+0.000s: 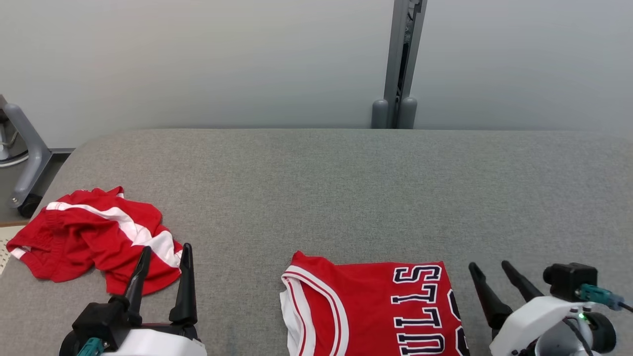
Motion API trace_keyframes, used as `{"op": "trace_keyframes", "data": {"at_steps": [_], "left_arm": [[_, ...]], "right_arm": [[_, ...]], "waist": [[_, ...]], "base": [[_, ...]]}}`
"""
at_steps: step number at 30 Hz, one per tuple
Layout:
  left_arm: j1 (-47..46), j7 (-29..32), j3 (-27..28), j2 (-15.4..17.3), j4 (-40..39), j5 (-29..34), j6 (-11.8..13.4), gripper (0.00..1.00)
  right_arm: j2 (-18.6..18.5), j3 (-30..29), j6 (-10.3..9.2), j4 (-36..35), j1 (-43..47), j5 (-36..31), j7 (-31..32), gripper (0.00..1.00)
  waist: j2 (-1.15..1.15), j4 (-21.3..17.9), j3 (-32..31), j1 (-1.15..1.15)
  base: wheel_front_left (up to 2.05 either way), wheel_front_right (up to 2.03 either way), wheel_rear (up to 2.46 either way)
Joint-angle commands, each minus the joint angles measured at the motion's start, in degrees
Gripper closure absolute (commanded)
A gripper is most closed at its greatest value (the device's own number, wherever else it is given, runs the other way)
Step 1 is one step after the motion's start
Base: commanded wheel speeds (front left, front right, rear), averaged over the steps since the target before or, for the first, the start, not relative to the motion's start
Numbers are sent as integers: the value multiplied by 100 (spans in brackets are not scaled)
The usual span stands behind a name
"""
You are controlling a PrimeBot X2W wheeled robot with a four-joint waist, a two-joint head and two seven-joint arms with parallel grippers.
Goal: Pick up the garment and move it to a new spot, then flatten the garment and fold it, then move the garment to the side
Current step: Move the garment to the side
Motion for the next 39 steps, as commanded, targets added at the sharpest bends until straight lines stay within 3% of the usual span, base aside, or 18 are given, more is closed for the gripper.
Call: {"op": "trace_keyframes", "data": {"at_steps": [1, 9, 20, 21, 23, 24, 32, 39], "left_arm": [[20, 22, -5, 33, -15, 1, 9, 0], [-117, 130, -186, 3, 53, 26, -60, 0], [-192, 184, -261, 35, 106, 6, -96, 0], [-195, 184, -264, 36, 107, 4, -95, 0], [-196, 183, -272, 38, 110, -2, -87, 0], [-193, 185, -272, 42, 114, -3, -80, 0], [-281, 180, -343, 34, 88, -10, -121, 0], [-451, 173, -403, 6, 131, -29, -207, 0]], "right_arm": [[-22, 69, 1, 228, -139, 80, 198, 0], [-46, 429, 1, 1654, -650, 448, 1268, 0], [220, 614, 2, 2567, -872, 925, 1709, 0], [218, 652, 2, 2564, -880, 976, 1646, 24], [181, 715, 1, 2569, -921, 1042, 1530, 91], [158, 752, 1, 2580, -954, 1071, 1466, 100], [-120, 1050, 1, 2498, -1277, 1189, 740, 100], [-356, 1540, 1, 2396, -1839, 1214, 439, 100]], "waist": [[0, 42, 15, 0], [0, 297, 71, 0], [0, 542, 93, 0], [0, 551, 94, 0], [0, 555, 95, 0], [0, 551, 94, 0], [0, 323, 73, 0], [0, -185, 157, 0]], "base": [[0, 0, 0], [0, 0, 0], [0, 0, 0], [0, 0, 0], [0, 0, 0], [0, 0, 0], [0, 0, 0], [0, 0, 0]]}}
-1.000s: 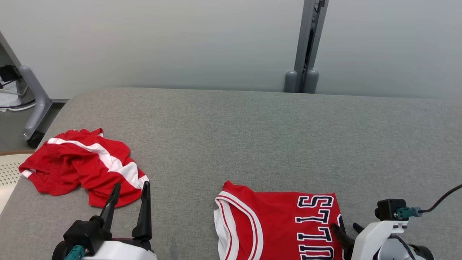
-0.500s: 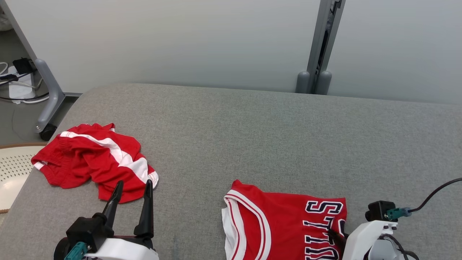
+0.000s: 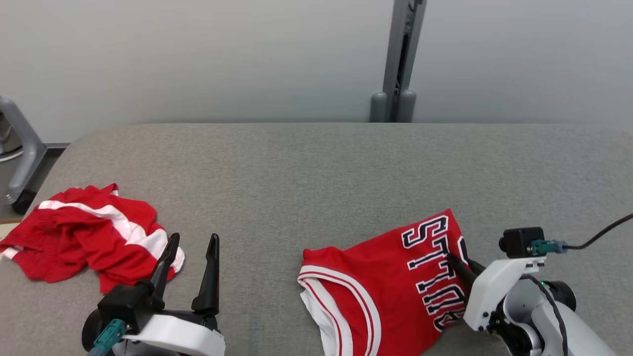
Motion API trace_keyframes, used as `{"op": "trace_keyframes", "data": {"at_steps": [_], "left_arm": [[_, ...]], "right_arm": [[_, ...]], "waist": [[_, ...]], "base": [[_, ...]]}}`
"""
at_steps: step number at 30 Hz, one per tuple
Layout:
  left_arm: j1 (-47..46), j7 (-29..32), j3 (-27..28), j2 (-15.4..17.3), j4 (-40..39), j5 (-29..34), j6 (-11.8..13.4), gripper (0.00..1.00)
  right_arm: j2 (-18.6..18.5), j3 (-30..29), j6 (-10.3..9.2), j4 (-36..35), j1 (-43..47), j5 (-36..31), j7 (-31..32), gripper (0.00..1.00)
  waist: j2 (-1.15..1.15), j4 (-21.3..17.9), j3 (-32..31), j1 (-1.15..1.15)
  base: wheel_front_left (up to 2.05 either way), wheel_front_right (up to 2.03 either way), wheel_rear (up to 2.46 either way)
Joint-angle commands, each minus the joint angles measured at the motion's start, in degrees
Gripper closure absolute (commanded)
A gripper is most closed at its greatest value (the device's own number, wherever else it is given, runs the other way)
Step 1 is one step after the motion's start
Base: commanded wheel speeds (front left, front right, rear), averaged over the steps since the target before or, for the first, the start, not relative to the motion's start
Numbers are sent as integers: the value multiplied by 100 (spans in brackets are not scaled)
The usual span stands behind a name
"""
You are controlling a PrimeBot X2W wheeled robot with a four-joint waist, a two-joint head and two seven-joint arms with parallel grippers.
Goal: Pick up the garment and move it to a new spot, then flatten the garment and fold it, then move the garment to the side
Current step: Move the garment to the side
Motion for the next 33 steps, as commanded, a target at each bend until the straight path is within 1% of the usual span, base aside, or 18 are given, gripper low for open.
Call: {"op": "trace_keyframes", "data": {"at_steps": [1, 8, 11, 14, 15, 17, 18, 24, 29, 33], "left_arm": [[-131, -12, -27, -5, 15, -6, -31, 0], [-341, -34, -139, -68, 48, 61, -102, 0], [-453, -9, -185, -52, 57, 105, -127, 0], [-597, 30, -226, -18, 45, 158, -148, 0], [-597, 30, -226, -18, 45, 158, -148, 0], [-778, 94, -265, 41, -6, 235, -166, 0], [-778, 94, -265, 41, -6, 235, -166, 0], [-1107, 251, -353, 157, -180, 382, -212, 0], [-1274, 397, -385, 267, -296, 476, -194, 0], [-1364, 495, -401, 329, -368, 511, -187, 0]], "right_arm": [[-97, 96, 1, -5, -216, 52, -88, 100], [-261, 496, 1, 115, -949, 129, -273, 100], [-351, 798, 1, 183, -1325, 180, -323, 100], [-430, 962, 0, 353, -1754, 283, -454, 100], [-430, 962, 0, 353, -1754, 283, -454, 100], [-494, 1028, 1, 595, -2189, 418, -653, 100], [-494, 1028, 1, 595, -2189, 418, -653, 100], [-805, 1045, 0, 1150, -2930, 623, -1054, 100], [-1104, 1167, 0, 1511, -3340, 691, -1256, 100], [-1242, 1222, 0, 1807, -3626, 701, -1389, 100]], "waist": [[0, -292, 71, 0], [0, -987, 296, 0], [0, -1293, 451, 0], [0, -1544, 665, 0], [0, -1544, 665, 0], [0, -1725, 918, 0], [0, -1725, 918, 0], [0, -1959, 1390, 0], [0, -2159, 1688, 0], [0, -2291, 1871, 0]], "base": [[0, 0, 0], [0, 0, 0], [0, 0, 0], [0, 0, 0], [0, 0, 0], [0, 0, 0], [0, 0, 0], [0, 0, 0], [0, 0, 0], [0, 0, 0]]}}
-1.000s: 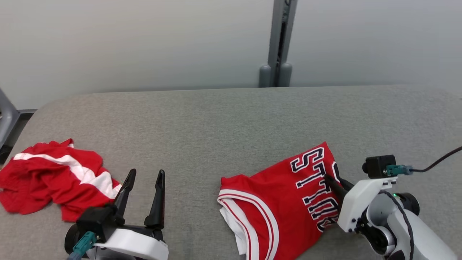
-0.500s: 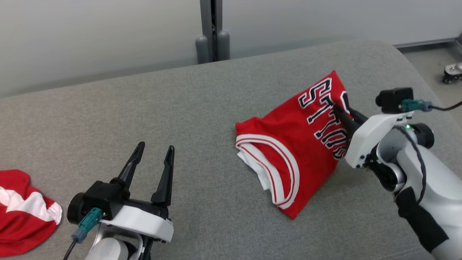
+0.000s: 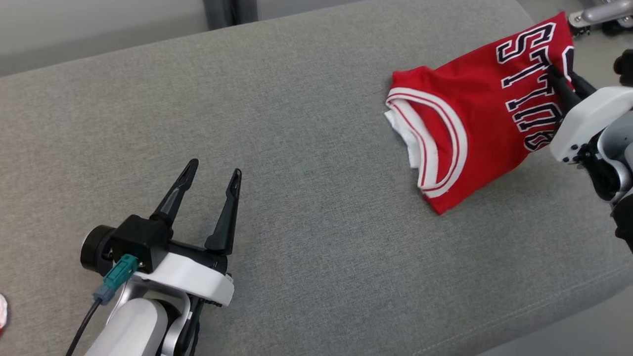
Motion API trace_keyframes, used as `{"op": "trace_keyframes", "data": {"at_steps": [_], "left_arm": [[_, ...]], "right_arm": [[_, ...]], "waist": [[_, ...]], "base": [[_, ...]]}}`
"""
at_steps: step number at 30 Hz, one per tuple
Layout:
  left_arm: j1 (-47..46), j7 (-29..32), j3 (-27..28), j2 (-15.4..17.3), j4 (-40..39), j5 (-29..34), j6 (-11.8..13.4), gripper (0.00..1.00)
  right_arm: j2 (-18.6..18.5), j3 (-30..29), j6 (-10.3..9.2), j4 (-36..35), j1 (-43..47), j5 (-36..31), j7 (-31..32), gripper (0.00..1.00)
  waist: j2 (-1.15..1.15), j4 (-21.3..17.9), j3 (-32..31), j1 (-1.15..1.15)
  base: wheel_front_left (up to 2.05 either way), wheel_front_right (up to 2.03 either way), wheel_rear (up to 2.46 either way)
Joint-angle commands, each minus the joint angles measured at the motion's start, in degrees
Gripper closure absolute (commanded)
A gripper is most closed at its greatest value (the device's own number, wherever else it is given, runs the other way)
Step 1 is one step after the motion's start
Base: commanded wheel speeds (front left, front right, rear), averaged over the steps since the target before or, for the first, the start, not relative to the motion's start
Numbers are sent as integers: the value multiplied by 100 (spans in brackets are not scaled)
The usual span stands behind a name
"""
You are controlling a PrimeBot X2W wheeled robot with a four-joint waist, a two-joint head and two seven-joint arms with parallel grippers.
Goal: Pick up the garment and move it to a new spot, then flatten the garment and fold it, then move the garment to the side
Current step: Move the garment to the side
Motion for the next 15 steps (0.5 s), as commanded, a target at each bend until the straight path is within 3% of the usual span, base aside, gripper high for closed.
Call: {"op": "trace_keyframes", "data": {"at_steps": [1, 5, 6, 7, 8, 15], "left_arm": [[-120, 17, 12, 53, -38, 40, -6, 0], [-223, 76, 0, 95, -73, 55, -24, 0], [-234, 92, -7, 99, -73, 57, -29, 0], [-249, 100, -11, 105, -68, 51, -37, 0], [-274, 94, -15, 106, -60, 43, -37, 0], [-242, 2, -50, 2, 45, -39, -5, 0]], "right_arm": [[-39, 25, -1, 94, -123, -9, -73, 100], [-29, 142, -1, 462, -377, -95, -126, 100], [-7, 160, -1, 575, -422, -95, -107, 72], [24, 181, -1, 674, -466, -103, -113, 17], [53, 196, -1, 739, -508, -102, -169, 0], [133, 215, -1, 1046, -562, -50, -808, 0]], "waist": [[0, -128, 158, 0], [0, -168, 275, 0], [0, -167, 289, 0], [0, -162, 296, 0], [0, -153, 299, 0], [0, -30, 110, 0]], "base": [[0, 0, 0], [0, 0, 0], [0, 0, 0], [0, 0, 0], [0, 0, 0], [0, 0, 0]]}}
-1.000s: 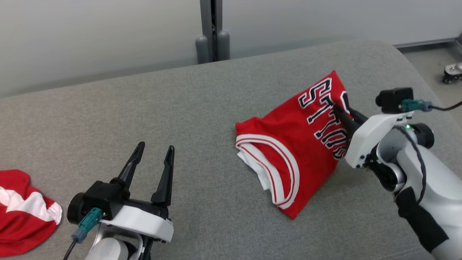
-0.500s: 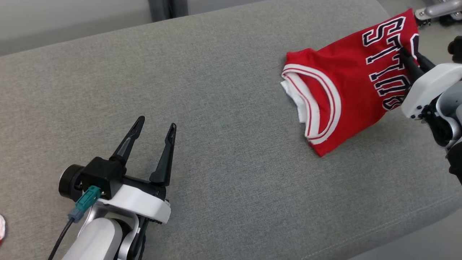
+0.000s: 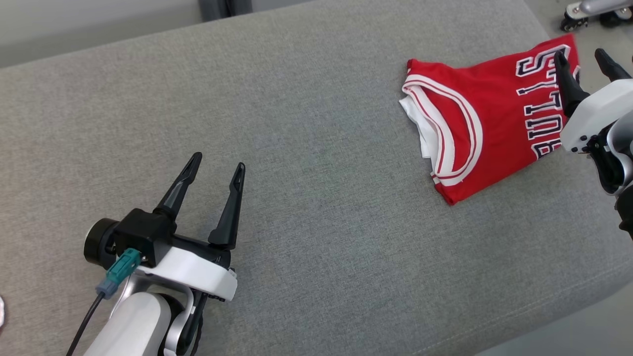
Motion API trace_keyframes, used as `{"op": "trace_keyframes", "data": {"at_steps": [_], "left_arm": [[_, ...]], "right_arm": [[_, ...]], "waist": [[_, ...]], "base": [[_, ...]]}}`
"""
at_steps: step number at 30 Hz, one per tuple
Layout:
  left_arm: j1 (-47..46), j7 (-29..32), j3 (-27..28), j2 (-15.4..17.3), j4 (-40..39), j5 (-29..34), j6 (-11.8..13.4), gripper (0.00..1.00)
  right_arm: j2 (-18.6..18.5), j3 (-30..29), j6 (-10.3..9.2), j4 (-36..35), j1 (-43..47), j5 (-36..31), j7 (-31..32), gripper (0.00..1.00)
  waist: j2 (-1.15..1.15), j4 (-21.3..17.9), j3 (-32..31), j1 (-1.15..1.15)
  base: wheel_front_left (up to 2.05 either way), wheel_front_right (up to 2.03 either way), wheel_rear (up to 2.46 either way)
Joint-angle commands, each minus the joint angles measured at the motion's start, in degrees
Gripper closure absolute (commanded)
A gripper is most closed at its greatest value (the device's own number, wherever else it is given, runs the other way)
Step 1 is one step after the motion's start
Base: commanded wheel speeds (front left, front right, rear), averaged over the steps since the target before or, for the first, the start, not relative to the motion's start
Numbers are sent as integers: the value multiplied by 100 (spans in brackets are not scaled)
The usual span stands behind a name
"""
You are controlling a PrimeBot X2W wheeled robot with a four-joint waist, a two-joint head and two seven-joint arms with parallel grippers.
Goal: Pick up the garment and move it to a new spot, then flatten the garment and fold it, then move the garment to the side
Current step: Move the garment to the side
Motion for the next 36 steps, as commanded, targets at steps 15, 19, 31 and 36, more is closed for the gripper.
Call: {"op": "trace_keyframes", "data": {"at_steps": [15, 19, 31, 36], "left_arm": [[441, -449, 201, -156, 222, -323, 120, 0], [640, -526, 276, -161, 232, -394, 156, 0], [1306, -664, 658, -122, 156, -518, 390, 0], [1594, -691, 732, -119, 110, -468, 449, 0]], "right_arm": [[-345, -459, -1, -1291, 1032, -68, -424, 0], [-492, -1042, -1, -2082, 1805, -268, -421, 0], [30, -2685, -1, -4368, 4614, -1307, -368, 0], [450, -3169, -1, -5286, 5574, -1895, -203, 0]], "waist": [[0, 590, -1113, 0], [0, 881, -1402, 0], [0, 1515, -1945, 0], [0, 1675, -2062, 0]], "base": [[0, 0, 0], [0, 0, 0], [0, 0, 0], [0, 0, 0]]}}
